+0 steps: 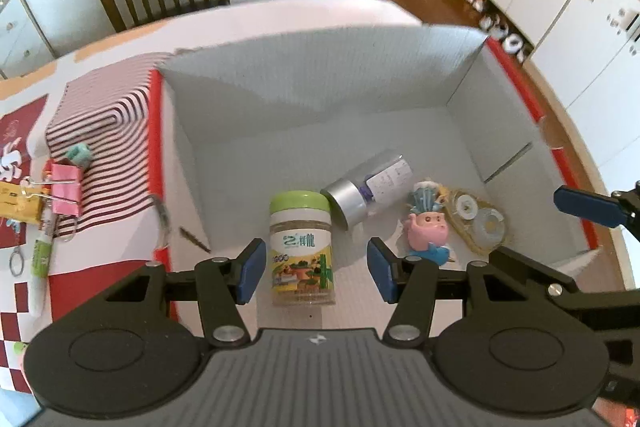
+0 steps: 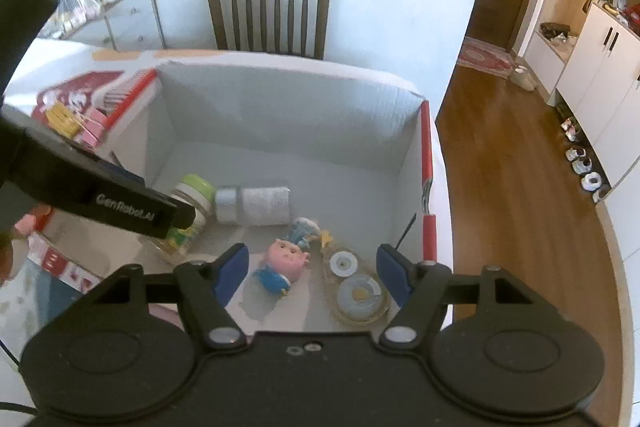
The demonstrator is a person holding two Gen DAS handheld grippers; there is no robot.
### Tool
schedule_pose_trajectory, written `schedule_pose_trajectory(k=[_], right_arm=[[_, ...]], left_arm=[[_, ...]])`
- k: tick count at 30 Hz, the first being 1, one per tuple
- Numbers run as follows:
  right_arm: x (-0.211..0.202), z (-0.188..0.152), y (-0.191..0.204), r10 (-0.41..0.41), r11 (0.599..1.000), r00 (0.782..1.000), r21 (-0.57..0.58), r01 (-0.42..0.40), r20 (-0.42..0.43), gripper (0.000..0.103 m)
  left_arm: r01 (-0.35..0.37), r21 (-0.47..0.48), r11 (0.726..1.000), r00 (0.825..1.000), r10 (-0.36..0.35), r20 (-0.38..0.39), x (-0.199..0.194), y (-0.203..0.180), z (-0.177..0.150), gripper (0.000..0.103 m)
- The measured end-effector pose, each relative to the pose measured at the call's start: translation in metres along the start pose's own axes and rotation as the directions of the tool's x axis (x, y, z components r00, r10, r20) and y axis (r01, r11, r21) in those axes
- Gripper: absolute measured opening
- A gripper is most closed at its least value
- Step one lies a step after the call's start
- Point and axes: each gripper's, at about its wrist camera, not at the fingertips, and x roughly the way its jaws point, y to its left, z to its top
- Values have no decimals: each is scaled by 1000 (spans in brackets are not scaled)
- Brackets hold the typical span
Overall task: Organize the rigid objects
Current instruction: 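Withdraw both tools from the box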
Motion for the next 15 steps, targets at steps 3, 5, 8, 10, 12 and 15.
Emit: schedule_pose_trajectory(k=[3,5,8,10,12,15], right_arm=[[-13,1,2,23,1000,999,15,-24,24,74],[-21,2,5,37,999,999,22,-38,38,77],[-30,2,10,54,998,997,33,-56,51,79],[-36,1,14,68,997,996,38,-71,62,80],[-42,-1,20,76,996,994,42,-80,77,82],[-51,-3,30,89,994,991,55,-95,102,85]], left_arm=[[7,-2,1000,999,-7,46,-21,5,-8,55],[4,11,1000,997,-5,78,-32,1,-12,55],[6,8,1000,992,-7,124,-50,7,-21,55],[18,-3,1000,989,-18,146,-59,13,-25,55],[25,-16,1000,986,-22,167,-68,18,-31,55],[23,-28,999,980,-17,201,-82,29,-43,55]])
